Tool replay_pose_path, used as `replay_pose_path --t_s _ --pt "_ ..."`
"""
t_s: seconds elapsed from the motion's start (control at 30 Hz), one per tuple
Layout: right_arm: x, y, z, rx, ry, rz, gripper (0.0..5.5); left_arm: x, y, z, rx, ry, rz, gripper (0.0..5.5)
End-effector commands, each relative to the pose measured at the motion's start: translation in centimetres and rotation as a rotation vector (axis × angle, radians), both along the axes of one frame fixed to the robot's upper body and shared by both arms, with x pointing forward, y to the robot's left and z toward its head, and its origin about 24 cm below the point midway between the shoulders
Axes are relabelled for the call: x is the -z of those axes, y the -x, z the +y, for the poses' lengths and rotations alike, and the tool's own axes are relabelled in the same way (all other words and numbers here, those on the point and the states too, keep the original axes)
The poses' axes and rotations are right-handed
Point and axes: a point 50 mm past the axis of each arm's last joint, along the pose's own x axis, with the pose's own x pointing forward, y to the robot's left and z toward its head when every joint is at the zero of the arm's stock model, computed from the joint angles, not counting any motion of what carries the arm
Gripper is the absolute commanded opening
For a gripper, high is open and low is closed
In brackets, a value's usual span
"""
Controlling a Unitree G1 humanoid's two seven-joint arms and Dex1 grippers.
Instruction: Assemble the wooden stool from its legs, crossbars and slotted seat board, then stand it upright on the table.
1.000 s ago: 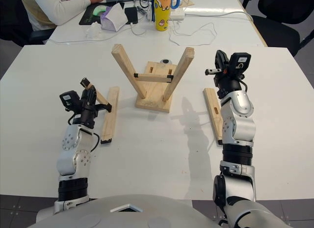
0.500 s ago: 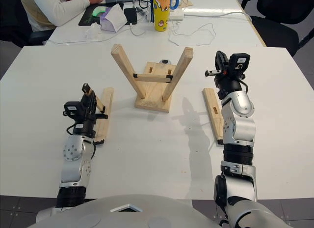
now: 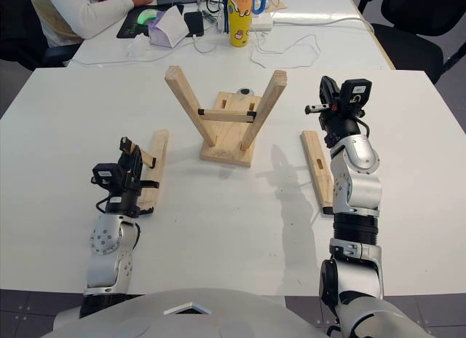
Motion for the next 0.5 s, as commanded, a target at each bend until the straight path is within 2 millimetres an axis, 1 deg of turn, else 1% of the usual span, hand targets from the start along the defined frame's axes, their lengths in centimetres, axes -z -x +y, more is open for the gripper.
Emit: replay_pose_path --t_s 0.03,0.13,0.27,0.3,0.5 --pt "0.2 0.2 0.1 -0.002 0.003 0.007 0.0 -0.5 -0.3 0.4 0.005 -0.056 0.041 0.99" --pt "0.3 0.3 0.1 0.002 -0.001 0.007 0.0 -1.5 -0.8 0.3 0.021 -0.077 0.028 1.54" --pt "0.4 0.4 0.1 0.008 -0.005 0.007 0.0 -2.4 -1.1 0.2 0.026 -0.102 0.012 1.54" --pt "0.4 0.5 0.1 0.009 -0.006 0.007 0.0 -2.9 -1.2 0.2 0.029 -0.11 -0.004 1.54" --pt "0.5 0.5 0.1 0.017 -0.01 0.005 0.0 -7.1 -2.3 0.0 0.042 -0.134 -0.148 1.54"
